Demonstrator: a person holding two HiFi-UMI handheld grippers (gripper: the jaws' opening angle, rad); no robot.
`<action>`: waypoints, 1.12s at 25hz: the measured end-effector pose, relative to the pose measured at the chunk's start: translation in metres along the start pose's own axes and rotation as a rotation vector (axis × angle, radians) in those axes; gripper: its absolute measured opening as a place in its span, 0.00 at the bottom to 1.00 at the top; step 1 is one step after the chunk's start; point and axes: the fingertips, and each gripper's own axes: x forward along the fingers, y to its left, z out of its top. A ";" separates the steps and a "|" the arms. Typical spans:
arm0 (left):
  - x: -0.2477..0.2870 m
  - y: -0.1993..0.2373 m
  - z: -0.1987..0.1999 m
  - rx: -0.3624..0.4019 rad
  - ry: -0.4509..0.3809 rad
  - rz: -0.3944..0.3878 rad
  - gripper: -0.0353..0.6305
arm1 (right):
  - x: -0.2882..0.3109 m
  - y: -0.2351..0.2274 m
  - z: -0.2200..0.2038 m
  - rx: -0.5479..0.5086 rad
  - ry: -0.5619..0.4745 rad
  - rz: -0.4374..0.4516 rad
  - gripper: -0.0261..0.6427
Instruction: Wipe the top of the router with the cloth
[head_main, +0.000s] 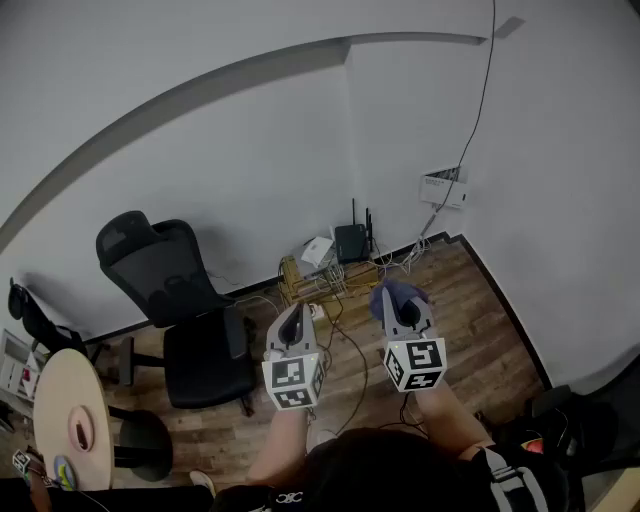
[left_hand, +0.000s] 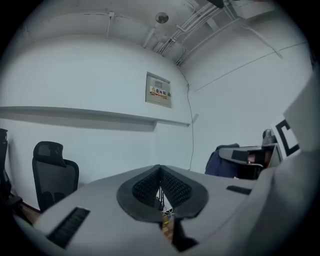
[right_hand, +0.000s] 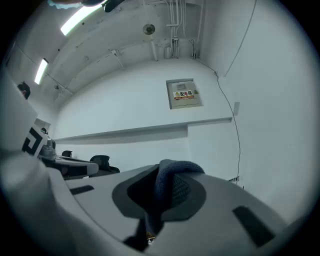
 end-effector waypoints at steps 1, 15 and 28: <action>0.002 0.000 0.001 0.002 0.000 -0.001 0.05 | 0.001 -0.001 0.000 0.003 -0.001 0.000 0.06; 0.005 -0.007 0.003 0.010 0.006 -0.011 0.05 | -0.002 -0.003 0.008 -0.045 -0.045 -0.019 0.06; 0.013 -0.062 -0.002 0.021 0.027 -0.040 0.05 | -0.030 -0.036 0.008 -0.051 -0.046 0.028 0.06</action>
